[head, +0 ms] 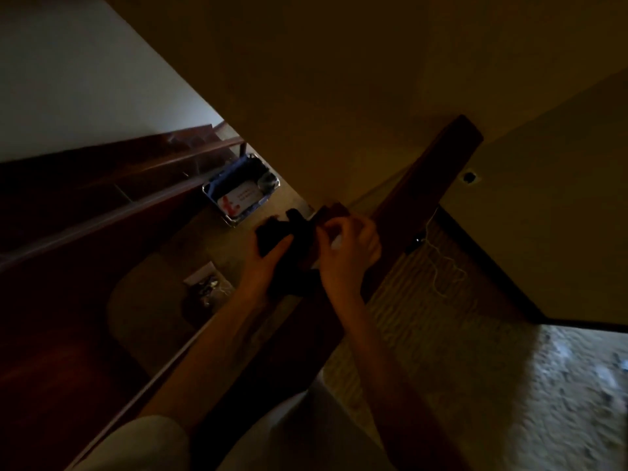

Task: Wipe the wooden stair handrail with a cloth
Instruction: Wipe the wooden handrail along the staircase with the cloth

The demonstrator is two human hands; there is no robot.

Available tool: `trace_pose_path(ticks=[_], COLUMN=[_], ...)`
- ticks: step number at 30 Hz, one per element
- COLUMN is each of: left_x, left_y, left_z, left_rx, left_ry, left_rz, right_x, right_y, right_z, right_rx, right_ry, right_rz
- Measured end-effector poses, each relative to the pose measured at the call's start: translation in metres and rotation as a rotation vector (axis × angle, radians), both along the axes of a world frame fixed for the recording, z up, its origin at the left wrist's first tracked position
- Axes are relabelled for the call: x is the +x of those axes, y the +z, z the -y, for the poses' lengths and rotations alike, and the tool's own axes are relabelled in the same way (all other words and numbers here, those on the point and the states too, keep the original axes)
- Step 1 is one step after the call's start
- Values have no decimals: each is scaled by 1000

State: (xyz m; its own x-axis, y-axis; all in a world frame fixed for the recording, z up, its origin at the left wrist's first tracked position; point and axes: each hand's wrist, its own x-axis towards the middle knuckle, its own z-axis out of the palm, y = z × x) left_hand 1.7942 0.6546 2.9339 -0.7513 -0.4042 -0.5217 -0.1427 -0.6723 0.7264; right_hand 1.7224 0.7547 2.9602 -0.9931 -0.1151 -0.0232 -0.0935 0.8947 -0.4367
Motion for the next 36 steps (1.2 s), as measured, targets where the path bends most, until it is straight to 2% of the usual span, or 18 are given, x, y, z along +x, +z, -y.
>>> trace_pose_path(ticks=[1,2,3,5,7,10,14,18,20,23,28,32,36], left_x=[1,2,5,7,6,6,-25,-73,-70,-36,30,31,-11], left_y=[-6,-13,-23,-32,-41,-50,-55,-51,-52,-58,-66,-56,-50], left_z=[9,15,17,13,-1,-16,-21,-21,-21,-10,17,4,-9], left_rx=[-121,-255,-305,-299,-288,-393,-416,-203,-118,-67,-173,-406,-386], left_ry=[-4,-94,-165,-334,-475,-603,-671,-655,-636,-683,-930,-893,-790], left_rz=[50,72,55,6,-31,-60,-84,-97,-104,-57,-27,41,-15], right_x=[0,0,0,1,3,4,3,-1,-1,-1,1,2,2], right_y=[-5,-11,-15,-22,-28,-33,-37,-39,-42,-47,-48,-46,-43], right_z=[-4,-12,-21,-33,-35,-32,-33,-39,-44,-44,-42,-43,-42], right_rx=[39,90,135,155,84,56,13,41,75,5,0,18,27], right_ry=[-23,-49,-85,-183,-282,-307,-282,-250,-222,-249,-232,-221,-215], right_rz=[-32,-80,-115,-142,-144,-193,-222,-176,-187,-176,-178,-205,-193])
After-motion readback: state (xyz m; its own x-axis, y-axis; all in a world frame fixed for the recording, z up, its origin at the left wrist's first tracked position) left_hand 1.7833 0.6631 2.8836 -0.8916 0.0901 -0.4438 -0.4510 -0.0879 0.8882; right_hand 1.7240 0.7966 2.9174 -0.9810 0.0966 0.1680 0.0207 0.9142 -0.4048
